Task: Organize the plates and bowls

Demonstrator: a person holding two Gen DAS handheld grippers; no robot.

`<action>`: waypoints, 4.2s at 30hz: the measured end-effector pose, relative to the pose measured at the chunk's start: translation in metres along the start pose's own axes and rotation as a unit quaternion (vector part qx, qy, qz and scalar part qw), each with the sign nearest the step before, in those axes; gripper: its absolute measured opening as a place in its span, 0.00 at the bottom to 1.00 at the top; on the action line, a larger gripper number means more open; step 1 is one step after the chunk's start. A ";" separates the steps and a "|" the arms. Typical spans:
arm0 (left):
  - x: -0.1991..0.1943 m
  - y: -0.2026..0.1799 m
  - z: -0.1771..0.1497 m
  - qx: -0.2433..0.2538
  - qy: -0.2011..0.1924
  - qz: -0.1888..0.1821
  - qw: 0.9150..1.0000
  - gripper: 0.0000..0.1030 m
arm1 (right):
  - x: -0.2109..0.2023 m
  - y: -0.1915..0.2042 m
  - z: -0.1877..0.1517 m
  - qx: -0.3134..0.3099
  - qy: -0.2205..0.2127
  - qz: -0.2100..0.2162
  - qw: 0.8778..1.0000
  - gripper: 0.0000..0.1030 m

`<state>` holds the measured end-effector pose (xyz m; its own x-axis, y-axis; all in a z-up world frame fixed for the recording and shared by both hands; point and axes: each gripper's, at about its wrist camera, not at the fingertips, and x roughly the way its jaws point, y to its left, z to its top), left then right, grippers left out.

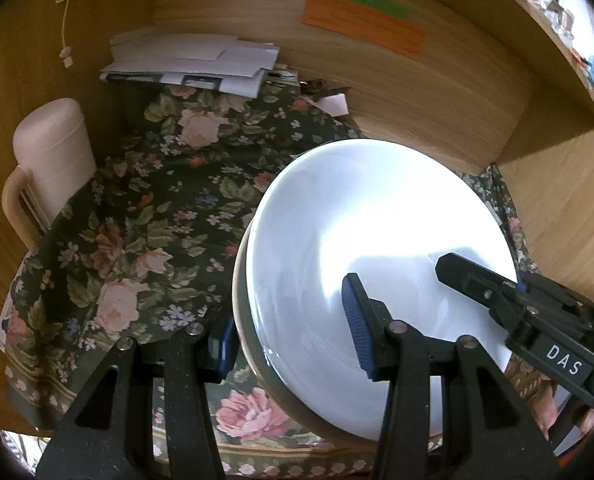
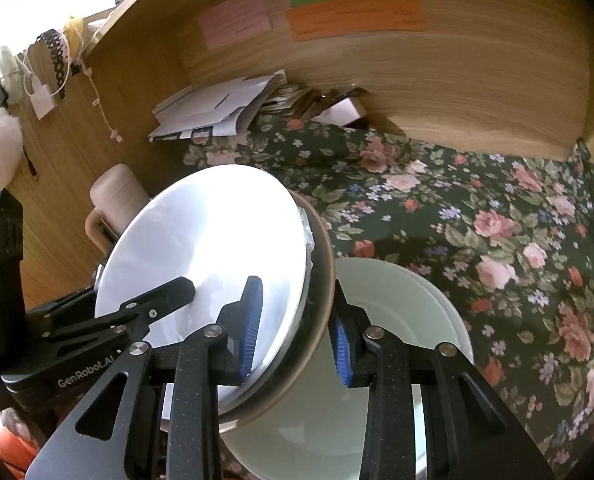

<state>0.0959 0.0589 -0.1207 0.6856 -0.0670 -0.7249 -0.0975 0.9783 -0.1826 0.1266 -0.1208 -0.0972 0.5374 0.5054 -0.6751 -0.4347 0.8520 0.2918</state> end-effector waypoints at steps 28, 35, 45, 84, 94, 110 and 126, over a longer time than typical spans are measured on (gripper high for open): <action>0.035 -0.054 -0.017 0.028 0.037 -0.018 0.999 0.46 | -0.008 -0.062 -0.030 0.054 0.017 -0.014 0.998 0.28; 0.042 -0.058 -0.016 0.037 0.038 -0.017 0.998 0.46 | -0.003 -0.069 -0.031 0.066 0.019 -0.012 0.998 0.28; 0.031 -0.056 -0.015 0.065 0.004 -0.007 0.998 0.55 | -0.021 -0.058 -0.029 0.027 -0.022 -0.049 0.998 0.42; -0.154 -0.056 -0.049 0.097 -0.304 -0.020 0.947 1.00 | -0.169 0.023 -0.053 -0.061 -0.288 -0.088 0.952 1.00; -0.153 -0.057 -0.050 0.099 -0.305 -0.023 0.947 1.00 | -0.168 0.027 -0.054 -0.072 -0.289 -0.088 0.951 1.00; -0.151 -0.058 -0.047 0.103 -0.305 -0.024 0.946 1.00 | -0.165 0.028 -0.051 -0.074 -0.292 -0.079 0.950 1.00; -0.147 -0.062 -0.043 0.106 -0.302 -0.030 0.947 1.00 | -0.165 0.027 -0.047 -0.071 -0.293 -0.074 0.950 1.00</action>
<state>-0.0300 -0.0001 -0.0314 0.9793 -0.0618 -0.1927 0.0574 0.9979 -0.0284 -0.0075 -0.1875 -0.0099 0.8925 0.4067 -0.1952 -0.3942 0.9135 0.1008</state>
